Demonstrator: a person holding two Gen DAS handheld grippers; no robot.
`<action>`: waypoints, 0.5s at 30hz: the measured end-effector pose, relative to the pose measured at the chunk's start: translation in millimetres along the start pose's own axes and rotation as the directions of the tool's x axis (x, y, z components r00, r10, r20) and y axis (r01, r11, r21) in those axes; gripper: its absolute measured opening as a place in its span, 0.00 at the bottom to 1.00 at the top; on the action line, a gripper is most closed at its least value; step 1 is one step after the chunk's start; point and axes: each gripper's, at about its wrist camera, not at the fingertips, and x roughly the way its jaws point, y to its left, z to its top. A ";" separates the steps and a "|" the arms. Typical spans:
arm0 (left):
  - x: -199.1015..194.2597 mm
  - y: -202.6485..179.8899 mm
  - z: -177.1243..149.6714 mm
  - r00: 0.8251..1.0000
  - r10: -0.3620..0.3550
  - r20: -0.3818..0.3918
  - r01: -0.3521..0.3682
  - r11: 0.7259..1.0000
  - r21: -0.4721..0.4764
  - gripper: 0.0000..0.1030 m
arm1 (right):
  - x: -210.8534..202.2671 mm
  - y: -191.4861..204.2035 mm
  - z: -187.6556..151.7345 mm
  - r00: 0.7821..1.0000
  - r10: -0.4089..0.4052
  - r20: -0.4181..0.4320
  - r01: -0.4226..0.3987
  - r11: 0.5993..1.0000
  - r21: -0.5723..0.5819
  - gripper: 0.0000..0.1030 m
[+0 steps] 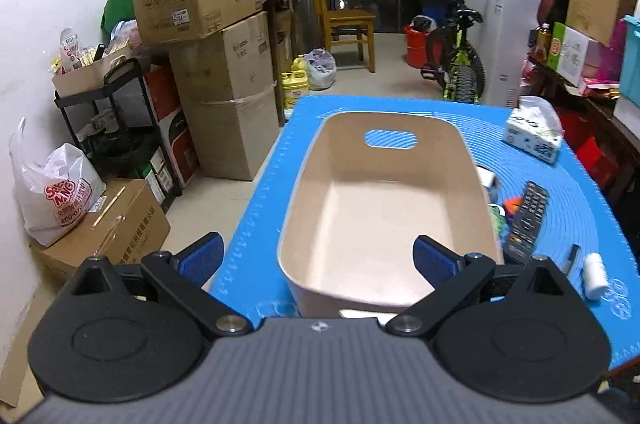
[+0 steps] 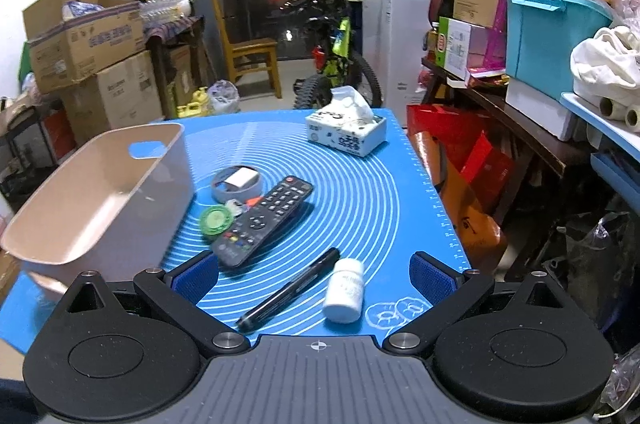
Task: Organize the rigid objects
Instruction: 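Grip the beige bin's rim with the left tool while the right tool grasps the white pill bottle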
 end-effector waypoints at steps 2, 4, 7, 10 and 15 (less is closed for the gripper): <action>8.6 4.3 5.4 1.000 0.007 0.000 -0.007 1.000 0.019 0.97 | 12.1 -1.1 1.0 1.000 -0.016 -0.010 0.016 1.000 0.006 0.98; 19.5 7.4 11.3 1.000 0.009 -0.006 -0.009 0.999 0.042 0.96 | 24.8 -2.1 2.4 0.999 -0.031 -0.022 0.031 0.999 0.013 0.98; 40.2 11.9 20.3 0.999 -0.010 -0.046 0.013 0.998 0.064 0.96 | 42.0 -2.3 1.9 0.998 -0.049 -0.042 0.049 0.999 0.017 0.98; 62.7 17.4 26.0 0.993 -0.028 -0.115 0.034 0.998 0.053 0.96 | 58.7 -1.4 0.0 0.996 -0.063 -0.065 0.064 0.998 0.013 0.98; 99.3 24.6 32.0 0.982 -0.047 -0.185 0.054 0.998 0.031 0.84 | 83.7 -0.5 -9.2 0.990 -0.080 -0.117 0.080 0.997 -0.013 0.98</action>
